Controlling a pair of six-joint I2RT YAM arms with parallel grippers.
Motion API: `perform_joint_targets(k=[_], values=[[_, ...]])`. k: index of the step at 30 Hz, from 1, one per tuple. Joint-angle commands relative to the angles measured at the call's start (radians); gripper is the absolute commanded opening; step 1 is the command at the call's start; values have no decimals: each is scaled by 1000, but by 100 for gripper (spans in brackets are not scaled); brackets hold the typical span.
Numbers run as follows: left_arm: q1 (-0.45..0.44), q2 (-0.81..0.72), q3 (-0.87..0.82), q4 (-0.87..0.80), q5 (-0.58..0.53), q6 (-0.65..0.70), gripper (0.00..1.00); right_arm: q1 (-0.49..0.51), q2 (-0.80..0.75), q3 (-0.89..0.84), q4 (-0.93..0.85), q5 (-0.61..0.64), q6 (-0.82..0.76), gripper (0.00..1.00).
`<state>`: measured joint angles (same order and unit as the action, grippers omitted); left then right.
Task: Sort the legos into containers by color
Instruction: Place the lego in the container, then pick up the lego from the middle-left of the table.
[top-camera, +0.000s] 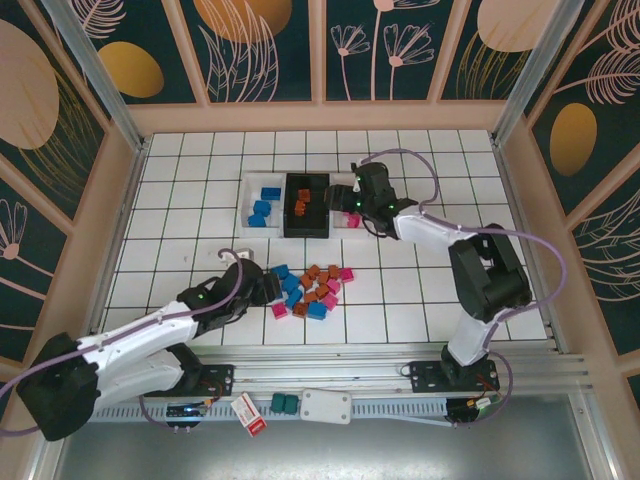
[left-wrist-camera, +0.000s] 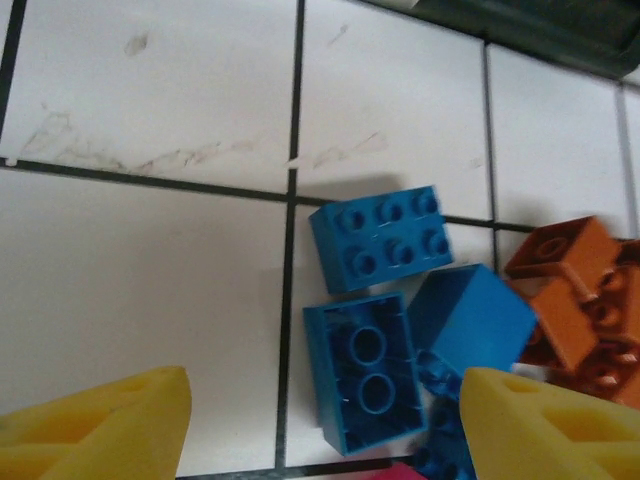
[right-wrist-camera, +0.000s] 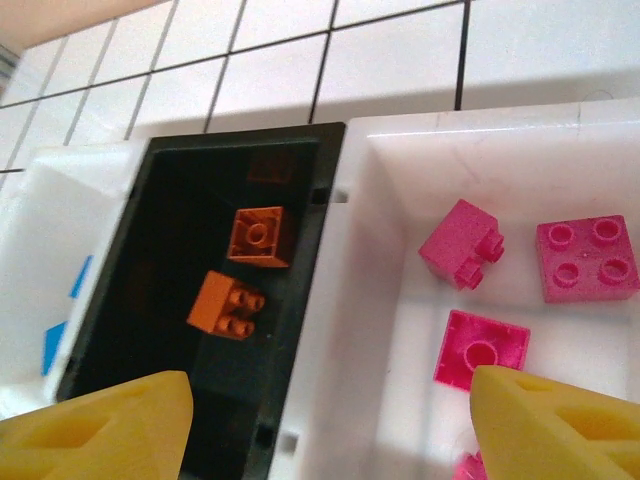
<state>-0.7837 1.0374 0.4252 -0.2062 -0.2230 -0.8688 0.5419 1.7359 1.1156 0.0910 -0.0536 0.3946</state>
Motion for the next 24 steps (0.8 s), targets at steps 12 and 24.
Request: perform_joint_targets(k=[12, 24], values=[[2, 217, -37, 77, 8, -29, 54, 27, -166, -141, 48, 14, 10, 73], [16, -57, -64, -149, -115, -123, 48, 26, -198, -156, 50, 22, 10, 73]])
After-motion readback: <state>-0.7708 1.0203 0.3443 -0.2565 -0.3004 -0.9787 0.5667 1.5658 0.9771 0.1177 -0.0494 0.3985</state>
